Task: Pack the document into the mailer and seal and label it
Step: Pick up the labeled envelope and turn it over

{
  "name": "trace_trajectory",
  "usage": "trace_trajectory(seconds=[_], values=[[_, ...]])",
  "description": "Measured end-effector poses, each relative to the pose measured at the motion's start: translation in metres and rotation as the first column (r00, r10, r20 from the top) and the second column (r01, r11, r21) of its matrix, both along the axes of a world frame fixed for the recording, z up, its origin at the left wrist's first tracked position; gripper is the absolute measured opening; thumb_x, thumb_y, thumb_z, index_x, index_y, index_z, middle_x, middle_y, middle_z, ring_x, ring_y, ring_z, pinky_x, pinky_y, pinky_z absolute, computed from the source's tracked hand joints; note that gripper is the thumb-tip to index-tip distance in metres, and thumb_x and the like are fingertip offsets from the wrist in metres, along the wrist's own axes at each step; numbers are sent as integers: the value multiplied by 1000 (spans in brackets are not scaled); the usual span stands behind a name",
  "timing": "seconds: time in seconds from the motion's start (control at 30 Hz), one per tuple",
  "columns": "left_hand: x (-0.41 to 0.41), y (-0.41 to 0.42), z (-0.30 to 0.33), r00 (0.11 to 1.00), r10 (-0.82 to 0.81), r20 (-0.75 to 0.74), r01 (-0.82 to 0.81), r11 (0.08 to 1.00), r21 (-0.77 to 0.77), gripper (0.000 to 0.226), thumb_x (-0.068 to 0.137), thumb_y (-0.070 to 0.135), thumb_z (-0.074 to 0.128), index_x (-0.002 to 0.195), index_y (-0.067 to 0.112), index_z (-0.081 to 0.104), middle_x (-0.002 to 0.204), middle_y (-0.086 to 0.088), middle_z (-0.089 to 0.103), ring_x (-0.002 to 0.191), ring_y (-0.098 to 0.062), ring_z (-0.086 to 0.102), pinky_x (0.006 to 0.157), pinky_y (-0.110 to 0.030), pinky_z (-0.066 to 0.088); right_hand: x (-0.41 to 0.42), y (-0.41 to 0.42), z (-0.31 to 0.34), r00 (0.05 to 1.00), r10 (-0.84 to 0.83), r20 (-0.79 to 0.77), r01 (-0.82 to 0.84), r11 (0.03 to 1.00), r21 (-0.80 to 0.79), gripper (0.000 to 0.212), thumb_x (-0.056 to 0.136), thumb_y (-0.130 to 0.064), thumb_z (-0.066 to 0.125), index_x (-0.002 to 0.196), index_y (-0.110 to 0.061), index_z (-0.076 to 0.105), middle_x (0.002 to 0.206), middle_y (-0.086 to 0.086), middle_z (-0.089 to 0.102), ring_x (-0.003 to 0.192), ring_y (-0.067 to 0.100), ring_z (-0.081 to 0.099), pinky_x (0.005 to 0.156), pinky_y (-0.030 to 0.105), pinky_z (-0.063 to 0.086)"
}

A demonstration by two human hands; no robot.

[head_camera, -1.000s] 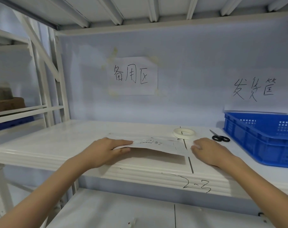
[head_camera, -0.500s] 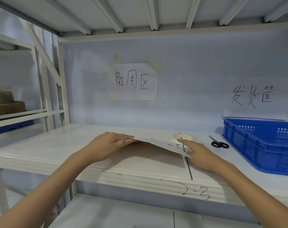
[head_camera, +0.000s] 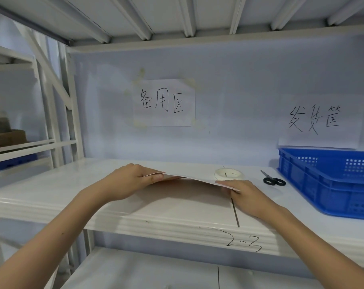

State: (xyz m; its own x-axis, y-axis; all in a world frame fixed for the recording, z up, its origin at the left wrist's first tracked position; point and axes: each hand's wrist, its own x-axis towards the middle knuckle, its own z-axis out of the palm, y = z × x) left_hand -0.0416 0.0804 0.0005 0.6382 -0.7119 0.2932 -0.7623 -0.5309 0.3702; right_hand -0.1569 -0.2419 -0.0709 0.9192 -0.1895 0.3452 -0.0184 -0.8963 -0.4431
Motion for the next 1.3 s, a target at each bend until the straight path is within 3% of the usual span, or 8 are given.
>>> trace_trajectory(seconds=[0.17, 0.27, 0.43, 0.57, 0.7, 1.0, 1.17, 1.3], values=[[1, 5, 12, 999, 29, -27, -32, 990, -140, 51, 83, 73, 39, 65, 32, 63, 57, 11, 50, 55, -7, 42, 59, -24, 35, -6, 19, 26, 947, -13, 322, -68, 969, 238, 23, 100, -29, 52, 94, -32, 74, 87, -7, 71, 81, 15, 60, 72, 14, 42], [-2, 10, 21, 996, 46, -74, -59, 982, -181, 44, 93, 56, 43, 60, 40, 67, 50, 18, 52, 49, -1, 44, 50, -16, 32, -4, 26, 41, 945, 14, 328, -119, 945, 305, 34, 99, -46, 44, 114, -30, 69, 108, -12, 72, 102, 6, 64, 88, 24, 46], [-4, 10, 18, 995, 29, -97, -49, 978, -202, 46, 96, 54, 43, 60, 38, 67, 52, 21, 55, 51, 1, 47, 52, -15, 33, -4, 28, 43, 951, -21, 310, -120, 895, 430, 46, 98, -53, 38, 130, -28, 58, 127, -12, 62, 101, -9, 62, 78, 2, 42], [-6, 6, 22, 995, 46, -92, -68, 964, -257, 59, 91, 70, 41, 61, 22, 57, 51, 16, 46, 49, -4, 39, 56, -24, 30, 0, 23, 43, 945, -131, 301, -80, 798, 598, 80, 87, -71, 39, 155, -33, 20, 157, -6, 32, 141, 14, 39, 116, 34, 27], [-13, 0, 30, 990, 21, -141, -78, 909, -410, 58, 90, 68, 39, 86, 20, 73, 78, 9, 68, 73, -12, 62, 71, -27, 45, 5, 27, 47, 960, -150, 237, -92, 629, 772, 94, 86, -71, 43, 155, -33, -8, 163, -1, 20, 142, 24, 36, 121, 46, 20], [-40, -46, 22, 938, -235, -254, 0, 735, -678, 48, 98, 50, 40, 87, 18, 74, 83, 2, 78, 76, -15, 75, 66, -26, 56, 1, 50, 55, 937, -21, 350, -235, 702, 672, 62, 95, -54, 44, 151, -38, 24, 115, -4, 68, 119, 19, 57, 109, 39, 40], [-46, -65, 12, 935, -288, -208, 15, 617, -787, 31, 102, 37, 44, 90, 18, 66, 80, 5, 77, 72, -13, 74, 61, -25, 57, -13, 59, 75, 895, -76, 440, -192, 825, 532, 50, 101, -30, 49, 147, -36, 32, 117, -13, 54, 95, -13, 54, 67, 6, 48], [-49, -71, 11, 938, -304, -169, -10, 462, -887, 22, 103, 32, 44, 97, 21, 62, 81, 9, 77, 74, -10, 74, 59, -23, 56, -24, 57, 75, 915, -130, 382, -130, 802, 583, 57, 98, -40, 52, 145, -46, 21, 138, -4, 36, 125, 15, 48, 100, 37, 42]])
